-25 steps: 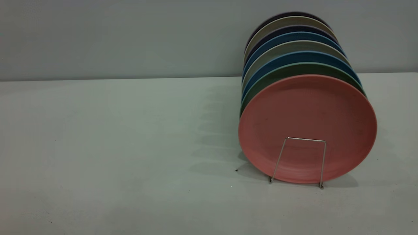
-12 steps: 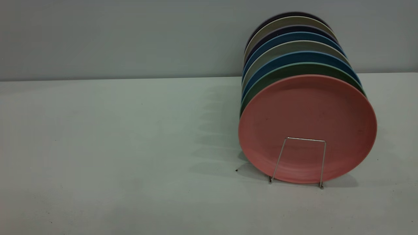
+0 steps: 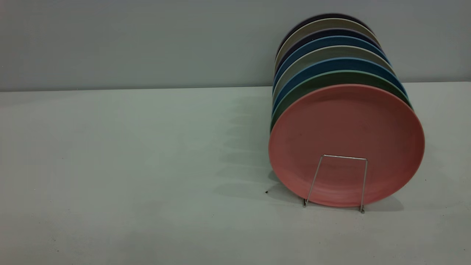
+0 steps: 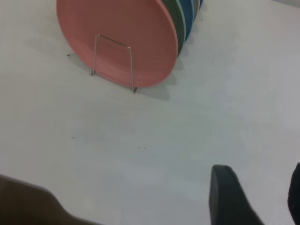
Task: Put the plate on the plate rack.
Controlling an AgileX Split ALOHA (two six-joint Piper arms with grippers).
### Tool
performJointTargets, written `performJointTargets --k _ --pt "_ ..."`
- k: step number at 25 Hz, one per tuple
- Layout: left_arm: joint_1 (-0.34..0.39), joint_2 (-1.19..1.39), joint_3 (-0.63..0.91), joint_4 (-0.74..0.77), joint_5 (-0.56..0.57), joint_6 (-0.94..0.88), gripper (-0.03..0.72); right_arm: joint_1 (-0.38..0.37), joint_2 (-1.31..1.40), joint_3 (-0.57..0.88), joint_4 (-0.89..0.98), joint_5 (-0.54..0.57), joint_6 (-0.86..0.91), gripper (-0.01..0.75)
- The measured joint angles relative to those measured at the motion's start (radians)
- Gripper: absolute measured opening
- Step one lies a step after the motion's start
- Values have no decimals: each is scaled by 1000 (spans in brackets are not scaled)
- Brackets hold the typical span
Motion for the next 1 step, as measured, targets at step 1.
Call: performJointTargets --k 1 --pt "0 0 0 0 0 0 499 0 -1 0 0 0 0 329"
